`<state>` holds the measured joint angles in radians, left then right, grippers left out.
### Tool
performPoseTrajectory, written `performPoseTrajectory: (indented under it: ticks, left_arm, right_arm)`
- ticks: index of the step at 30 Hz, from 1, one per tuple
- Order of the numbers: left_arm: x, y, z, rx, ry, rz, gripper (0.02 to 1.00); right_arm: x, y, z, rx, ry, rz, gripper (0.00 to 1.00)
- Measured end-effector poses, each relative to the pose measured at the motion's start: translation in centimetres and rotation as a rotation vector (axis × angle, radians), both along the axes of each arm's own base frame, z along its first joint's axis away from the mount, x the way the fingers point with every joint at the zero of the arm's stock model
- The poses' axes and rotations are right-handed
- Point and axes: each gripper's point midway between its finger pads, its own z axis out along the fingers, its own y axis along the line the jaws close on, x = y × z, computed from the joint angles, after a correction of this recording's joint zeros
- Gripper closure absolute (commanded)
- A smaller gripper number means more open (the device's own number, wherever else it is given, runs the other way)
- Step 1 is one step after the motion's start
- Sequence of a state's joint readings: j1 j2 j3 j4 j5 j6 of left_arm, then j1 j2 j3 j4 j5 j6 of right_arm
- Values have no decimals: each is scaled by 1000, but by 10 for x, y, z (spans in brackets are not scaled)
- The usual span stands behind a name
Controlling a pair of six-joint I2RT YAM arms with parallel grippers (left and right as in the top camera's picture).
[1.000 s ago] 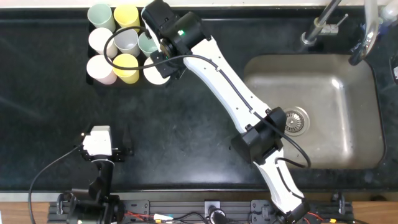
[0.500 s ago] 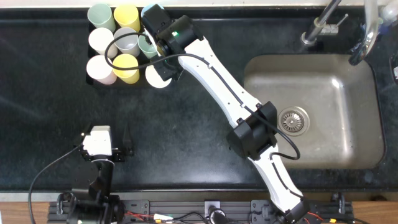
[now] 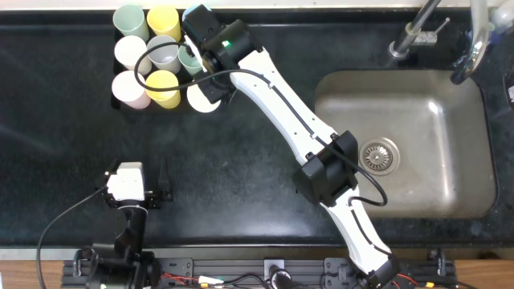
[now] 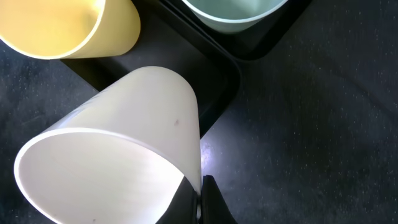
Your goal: Store Cups
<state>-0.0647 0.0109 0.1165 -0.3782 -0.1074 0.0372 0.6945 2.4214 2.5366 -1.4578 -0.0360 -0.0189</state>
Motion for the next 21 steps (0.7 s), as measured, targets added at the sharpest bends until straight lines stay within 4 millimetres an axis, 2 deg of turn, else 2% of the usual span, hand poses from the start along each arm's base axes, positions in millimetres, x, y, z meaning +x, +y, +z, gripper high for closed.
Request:
performPoseTrajectory:
  ticks: [21]
  left_arm:
    - [0,0,0,0,0,0,18]
  right_arm:
    - [11,-2,-22,-33,-2,-8,958]
